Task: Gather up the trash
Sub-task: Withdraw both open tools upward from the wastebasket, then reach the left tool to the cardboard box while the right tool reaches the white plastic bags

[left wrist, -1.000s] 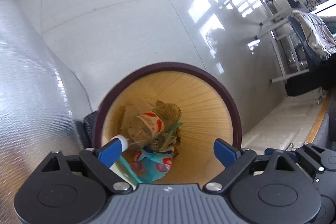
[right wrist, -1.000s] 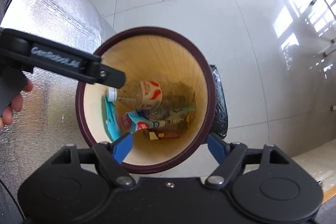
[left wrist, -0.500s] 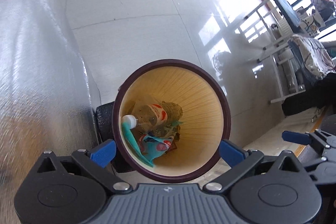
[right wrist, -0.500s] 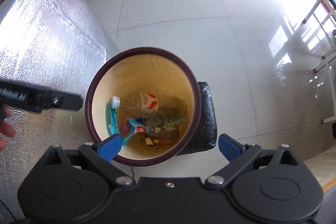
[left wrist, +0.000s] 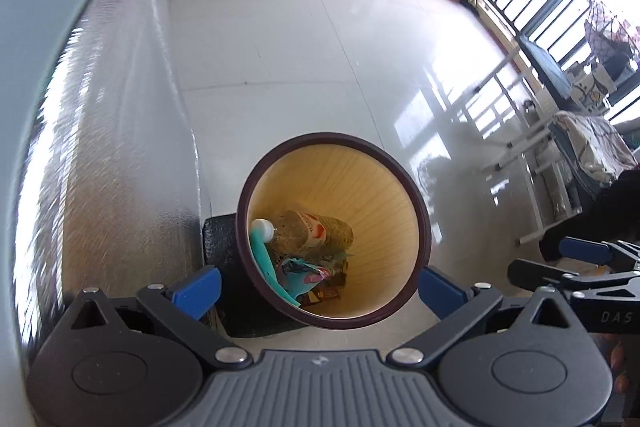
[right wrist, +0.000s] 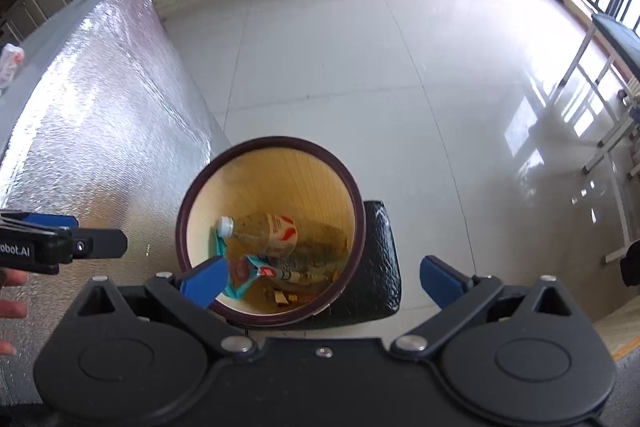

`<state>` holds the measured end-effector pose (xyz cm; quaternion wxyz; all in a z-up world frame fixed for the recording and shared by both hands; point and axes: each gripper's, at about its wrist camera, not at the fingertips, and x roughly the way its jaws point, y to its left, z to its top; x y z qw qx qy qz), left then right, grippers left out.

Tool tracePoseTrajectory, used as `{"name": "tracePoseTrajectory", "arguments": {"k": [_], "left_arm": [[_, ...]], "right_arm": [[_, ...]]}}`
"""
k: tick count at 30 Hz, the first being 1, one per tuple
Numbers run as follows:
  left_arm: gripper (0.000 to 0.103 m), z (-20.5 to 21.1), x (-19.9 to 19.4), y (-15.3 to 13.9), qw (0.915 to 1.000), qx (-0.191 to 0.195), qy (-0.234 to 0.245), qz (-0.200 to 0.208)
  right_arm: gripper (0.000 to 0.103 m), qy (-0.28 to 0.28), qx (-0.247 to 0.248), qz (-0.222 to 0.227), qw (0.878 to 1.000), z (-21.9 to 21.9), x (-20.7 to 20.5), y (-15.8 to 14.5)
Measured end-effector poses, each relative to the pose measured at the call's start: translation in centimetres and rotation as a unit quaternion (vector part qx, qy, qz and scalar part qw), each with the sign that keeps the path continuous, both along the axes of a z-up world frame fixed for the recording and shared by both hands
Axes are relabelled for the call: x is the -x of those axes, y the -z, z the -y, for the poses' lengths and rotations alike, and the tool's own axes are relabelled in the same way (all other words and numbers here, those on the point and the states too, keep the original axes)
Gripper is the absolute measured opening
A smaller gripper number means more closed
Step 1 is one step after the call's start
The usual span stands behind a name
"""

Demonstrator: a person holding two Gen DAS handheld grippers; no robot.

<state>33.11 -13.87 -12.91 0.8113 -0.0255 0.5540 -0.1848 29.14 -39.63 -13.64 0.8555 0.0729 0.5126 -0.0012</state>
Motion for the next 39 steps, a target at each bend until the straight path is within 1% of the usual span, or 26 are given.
{"name": "tracePoseTrajectory", "arguments": {"k": [8, 12, 19, 28, 34, 39], "left_arm": [[0.103, -0.7, 4.3, -1.5, 0.9985, 0.017, -0.012, 0.050], [0.103, -0.7, 6.6, -3.2, 0.9961, 0.024, -0.019, 0.083], [0.103, -1.3, 9.6, -6.5, 0.9897, 0.034, -0.027, 0.136], [0.103, -3.0, 13.2, -9.7, 0.9808, 0.038, -0.041, 0.187], [0.103, -5.0, 15.1, -11.4, 0.9744, 0.039, -0.061, 0.213], [0.103, -7.5, 16.4, -12.8, 0.9689, 0.039, -0.082, 0.231]], "right_arm": [[0.103, -0.003, 0.013, 0.056, 0.998, -0.4, 3.7, -1.6], [0.103, 0.000, 0.014, 0.093, 0.996, -0.6, 5.8, -2.8], [0.103, 0.009, 0.015, 0.136, 0.991, -0.4, 9.4, -5.1], [0.103, 0.014, 0.009, 0.191, 0.981, -0.6, 13.3, -7.7], [0.103, -0.001, 0.004, 0.225, 0.974, -2.0, 14.6, -9.5], [0.103, -0.014, -0.001, 0.247, 0.969, -4.1, 15.1, -10.6]]}}
